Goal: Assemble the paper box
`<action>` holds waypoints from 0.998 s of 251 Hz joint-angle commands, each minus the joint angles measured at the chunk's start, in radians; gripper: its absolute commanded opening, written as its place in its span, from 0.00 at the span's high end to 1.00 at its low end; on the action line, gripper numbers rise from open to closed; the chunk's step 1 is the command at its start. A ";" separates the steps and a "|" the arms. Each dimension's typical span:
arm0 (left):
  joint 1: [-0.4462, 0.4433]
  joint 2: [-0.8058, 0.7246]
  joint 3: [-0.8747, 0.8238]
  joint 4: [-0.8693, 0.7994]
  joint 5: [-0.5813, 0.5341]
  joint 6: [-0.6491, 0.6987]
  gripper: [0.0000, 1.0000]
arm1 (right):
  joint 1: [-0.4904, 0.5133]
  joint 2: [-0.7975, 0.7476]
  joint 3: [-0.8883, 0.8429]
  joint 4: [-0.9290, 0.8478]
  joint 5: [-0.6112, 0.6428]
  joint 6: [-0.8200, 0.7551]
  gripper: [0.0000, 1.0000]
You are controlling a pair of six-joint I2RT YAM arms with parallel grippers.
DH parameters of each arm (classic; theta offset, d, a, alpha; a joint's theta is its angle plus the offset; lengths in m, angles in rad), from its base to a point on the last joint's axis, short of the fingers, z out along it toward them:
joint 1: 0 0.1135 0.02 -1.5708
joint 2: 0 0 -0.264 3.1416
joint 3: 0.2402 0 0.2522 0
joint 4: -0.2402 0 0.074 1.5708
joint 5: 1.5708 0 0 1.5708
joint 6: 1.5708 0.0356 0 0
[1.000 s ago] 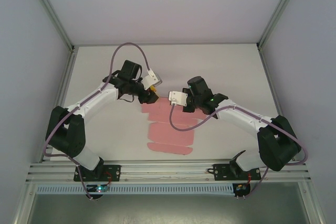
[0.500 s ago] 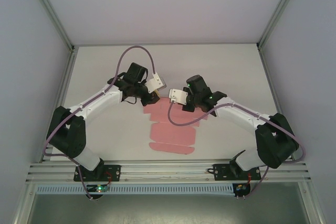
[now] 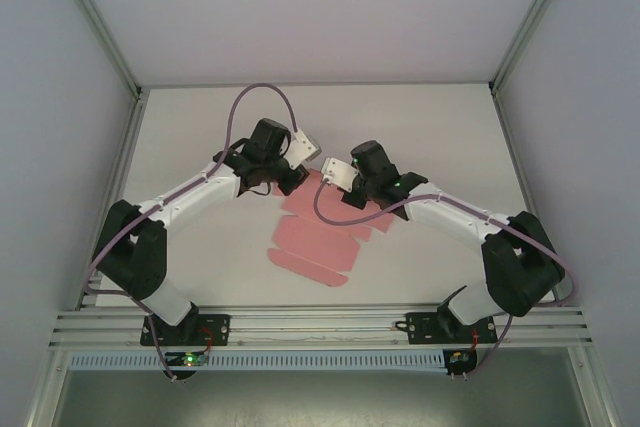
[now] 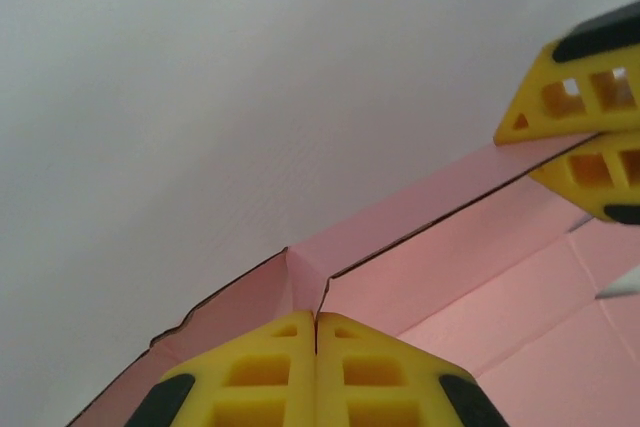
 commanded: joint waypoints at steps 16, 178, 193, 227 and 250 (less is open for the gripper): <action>-0.032 0.016 -0.019 0.115 -0.052 -0.176 1.00 | 0.032 -0.011 -0.001 0.159 0.032 0.084 1.00; -0.057 0.024 -0.137 0.357 -0.197 -0.529 1.00 | 0.038 0.006 -0.031 0.363 -0.002 0.169 1.00; -0.059 0.032 -0.139 0.361 -0.210 -0.548 1.00 | 0.038 0.009 -0.036 0.375 0.004 0.170 1.00; -0.060 0.028 -0.154 0.387 -0.227 -0.615 0.98 | 0.041 0.005 -0.062 0.415 0.015 0.145 1.00; -0.058 0.015 -0.166 0.389 -0.276 -0.682 0.98 | 0.043 -0.002 -0.071 0.423 0.019 0.137 1.00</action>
